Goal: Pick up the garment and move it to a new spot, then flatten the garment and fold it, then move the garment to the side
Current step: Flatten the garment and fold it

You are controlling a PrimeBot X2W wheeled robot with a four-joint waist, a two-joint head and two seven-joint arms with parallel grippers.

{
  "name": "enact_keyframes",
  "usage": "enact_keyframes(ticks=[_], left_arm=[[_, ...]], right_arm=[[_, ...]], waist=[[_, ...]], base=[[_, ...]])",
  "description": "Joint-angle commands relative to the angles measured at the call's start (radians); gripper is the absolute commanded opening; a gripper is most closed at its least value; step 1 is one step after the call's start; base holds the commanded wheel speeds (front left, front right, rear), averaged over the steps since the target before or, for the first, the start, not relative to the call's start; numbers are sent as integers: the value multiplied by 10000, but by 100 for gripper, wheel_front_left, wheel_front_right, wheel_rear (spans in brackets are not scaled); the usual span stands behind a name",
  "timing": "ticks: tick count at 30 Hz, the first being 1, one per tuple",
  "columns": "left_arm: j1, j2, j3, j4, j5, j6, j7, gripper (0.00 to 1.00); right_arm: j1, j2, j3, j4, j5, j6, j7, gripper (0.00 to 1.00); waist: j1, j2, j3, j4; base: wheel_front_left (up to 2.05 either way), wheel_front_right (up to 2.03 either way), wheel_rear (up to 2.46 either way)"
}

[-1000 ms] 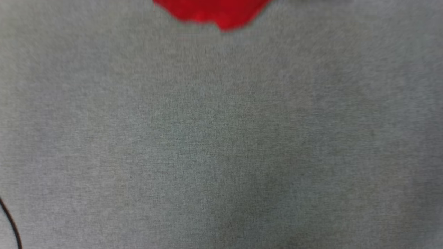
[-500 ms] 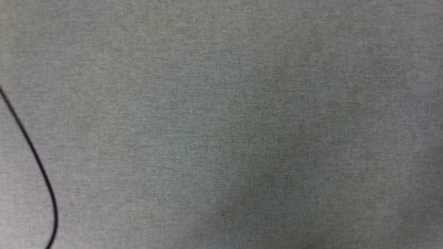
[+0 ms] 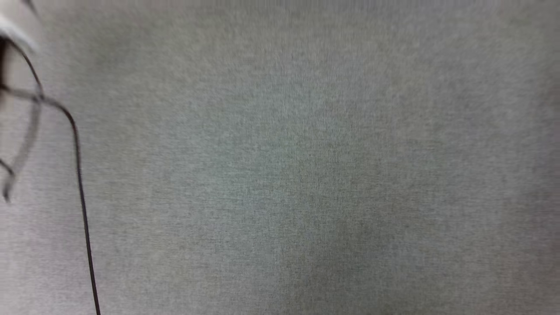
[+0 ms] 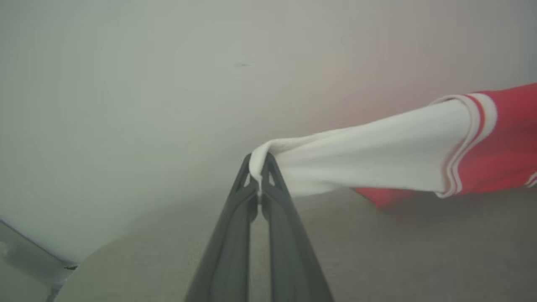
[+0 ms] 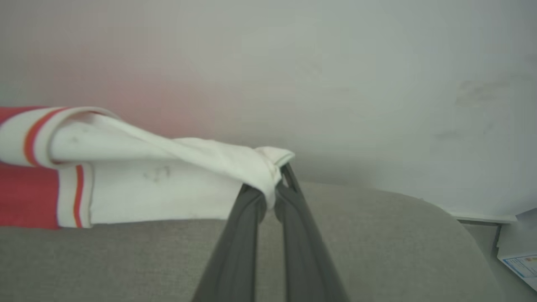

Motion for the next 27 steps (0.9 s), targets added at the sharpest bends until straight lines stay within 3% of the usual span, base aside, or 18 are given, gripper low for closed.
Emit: enact_keyframes(ticks=[1,14,27], left_arm=[[415,84,-47,57,-83,37,36,0],[4821,717,-914,-710,-1111,51,1744,0],[8403,1516,-1177,-3343,-2466,927,4068,0]], right_arm=[[340,-233,75,46,164,-25,127,0],[4197,-1328,1248,-447,2489,-37,2854,0],[7174,-1671,618,-1890,3692,-37,4704,0]], waist=[[-1,0,-521,19],[-1,0,-2653,-30],[-1,0,-3840,-151]], base=[[0,0,0],[0,0,0],[0,0,0]])
